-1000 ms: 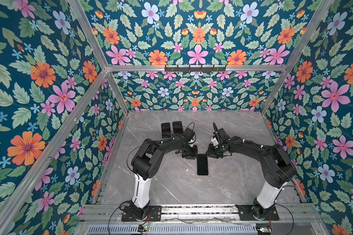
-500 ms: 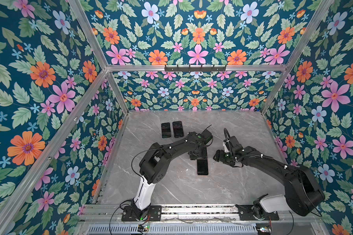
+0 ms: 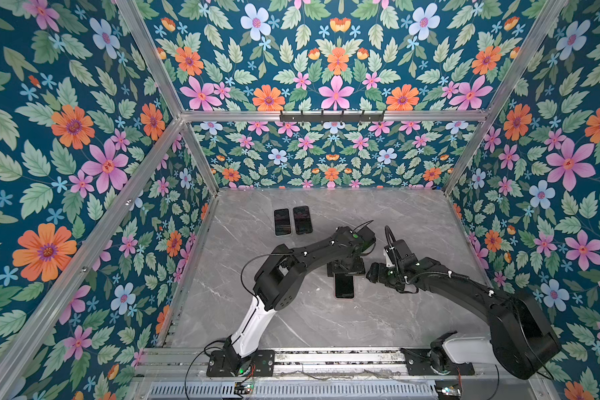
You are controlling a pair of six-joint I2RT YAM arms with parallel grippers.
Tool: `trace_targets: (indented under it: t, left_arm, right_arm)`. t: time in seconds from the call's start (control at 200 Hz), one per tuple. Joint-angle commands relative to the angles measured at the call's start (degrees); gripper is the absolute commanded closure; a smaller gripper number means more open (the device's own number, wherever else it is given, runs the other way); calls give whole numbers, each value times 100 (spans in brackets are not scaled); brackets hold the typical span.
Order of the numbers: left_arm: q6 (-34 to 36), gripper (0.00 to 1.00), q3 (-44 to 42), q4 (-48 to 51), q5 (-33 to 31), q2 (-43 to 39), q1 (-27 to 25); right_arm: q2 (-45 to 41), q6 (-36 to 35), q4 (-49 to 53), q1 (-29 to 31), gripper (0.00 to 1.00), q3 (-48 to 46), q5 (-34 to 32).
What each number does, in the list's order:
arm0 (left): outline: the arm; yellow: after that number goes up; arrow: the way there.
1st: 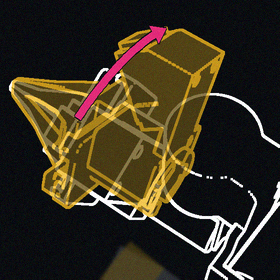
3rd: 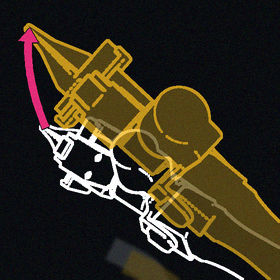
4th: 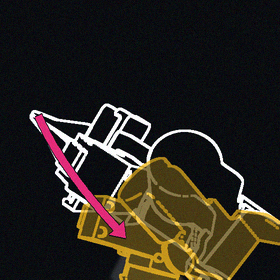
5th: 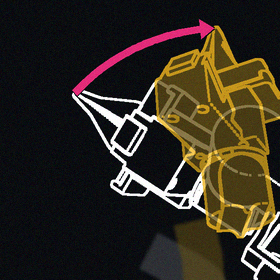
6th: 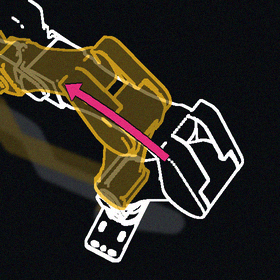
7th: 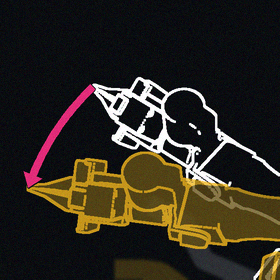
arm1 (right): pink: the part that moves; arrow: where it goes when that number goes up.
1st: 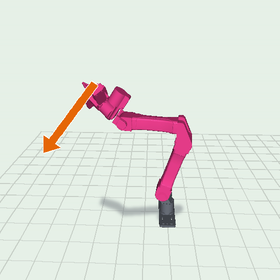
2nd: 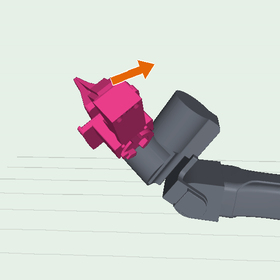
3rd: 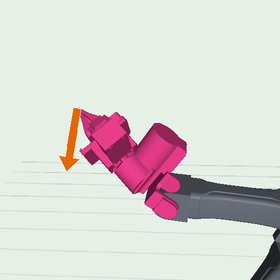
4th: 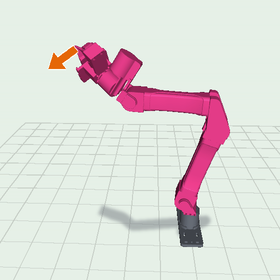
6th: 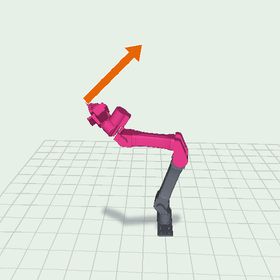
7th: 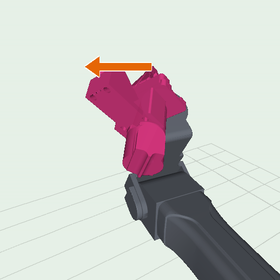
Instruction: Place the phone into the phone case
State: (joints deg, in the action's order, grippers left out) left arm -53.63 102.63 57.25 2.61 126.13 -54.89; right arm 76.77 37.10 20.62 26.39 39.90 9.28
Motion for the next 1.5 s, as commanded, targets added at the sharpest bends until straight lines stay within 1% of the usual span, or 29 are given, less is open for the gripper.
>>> trace_targets:
  t: [0.0, 0.35, 0.525, 0.88, 1.035, 1.235, 1.495]
  left_arm:
    - [-23, 11, 55, 194, 3, 92, -4]
    - [39, 10, 25, 150, 196, 384, -18]
    - [44, 15, 15, 141, 197, 430, -18]
    - [34, 27, 47, 181, 117, 403, -21]
    - [36, 29, -40, 174, 139, 385, -21]
    - [123, 30, 134, 205, 143, 461, 4]
    - [206, 32, 6, 166, 116, 363, 80]
  right_arm:
    - [-30, -28, -77, -18, 18, -4, -3]
    - [-22, -27, -121, -30, 18, -26, 21]
    - [33, -12, -156, -37, 18, -4, 56]
    - [68, -12, -133, -32, 18, 30, 31]
    - [130, 34, -187, -38, 18, 13, -21]
    - [41, 34, -119, -32, 18, 71, -257]
    - [284, 95, -160, -32, 18, 180, -182]
